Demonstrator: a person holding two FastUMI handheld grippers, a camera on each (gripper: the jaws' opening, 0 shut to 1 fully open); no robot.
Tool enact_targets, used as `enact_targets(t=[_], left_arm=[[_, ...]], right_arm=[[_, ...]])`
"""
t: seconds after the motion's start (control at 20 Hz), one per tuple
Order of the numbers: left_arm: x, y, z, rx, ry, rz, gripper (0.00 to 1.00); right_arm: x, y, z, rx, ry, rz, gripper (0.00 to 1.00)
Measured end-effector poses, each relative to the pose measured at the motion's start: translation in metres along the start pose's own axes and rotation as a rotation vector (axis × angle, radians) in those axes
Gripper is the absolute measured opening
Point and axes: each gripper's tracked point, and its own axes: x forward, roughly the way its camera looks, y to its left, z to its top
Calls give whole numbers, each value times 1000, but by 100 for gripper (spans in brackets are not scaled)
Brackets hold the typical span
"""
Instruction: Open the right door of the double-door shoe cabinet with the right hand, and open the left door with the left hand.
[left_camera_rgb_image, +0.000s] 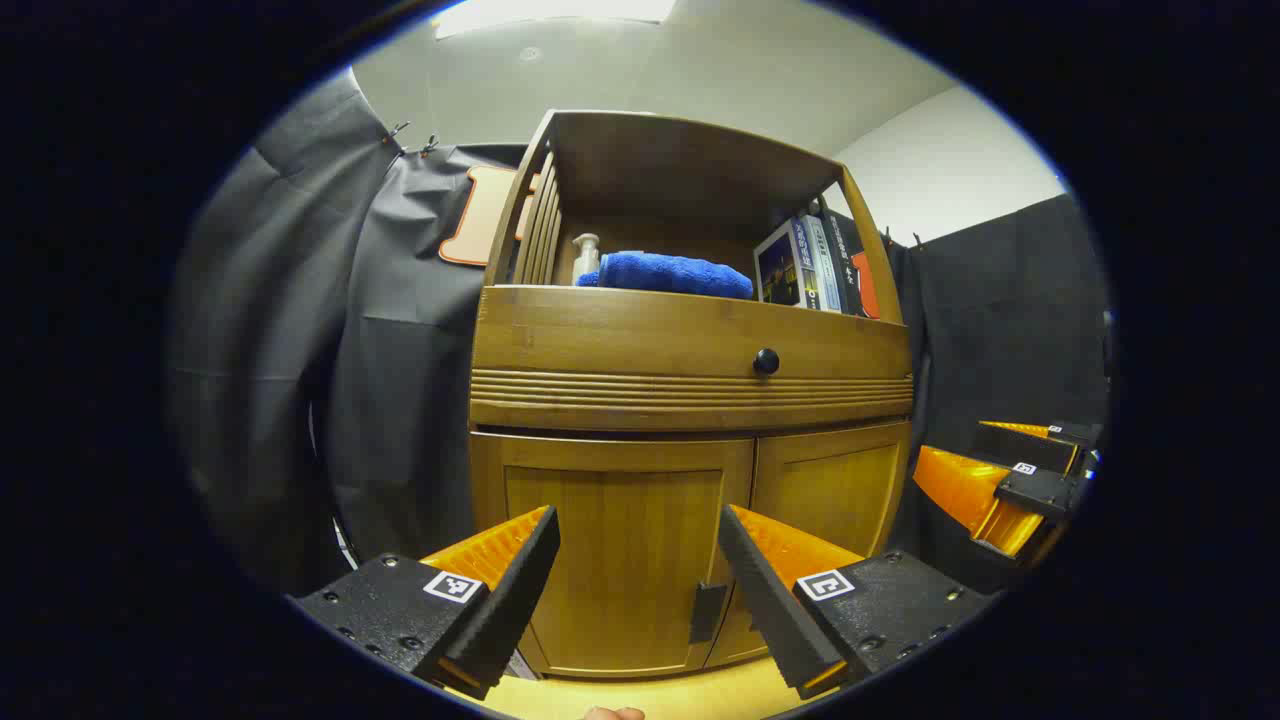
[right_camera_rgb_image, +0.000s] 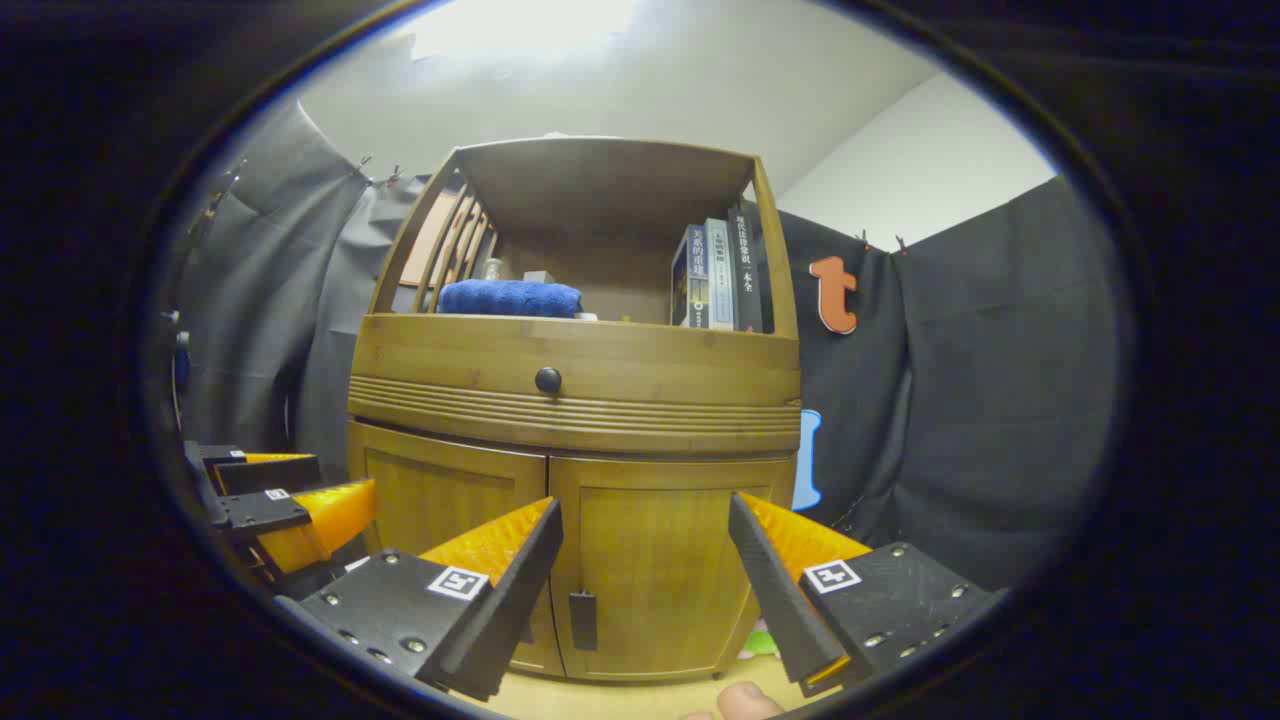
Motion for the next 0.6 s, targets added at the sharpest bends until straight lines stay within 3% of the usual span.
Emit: enact_targets(t=[0.1,0.6], left_arm=[[1,2,3,2,-9,7,99],[-5,6,1,-5,-5,32,99]], right_arm=[[0,2,0,-6,3,5,99],[1,2,-7,-9,19,10,96]])
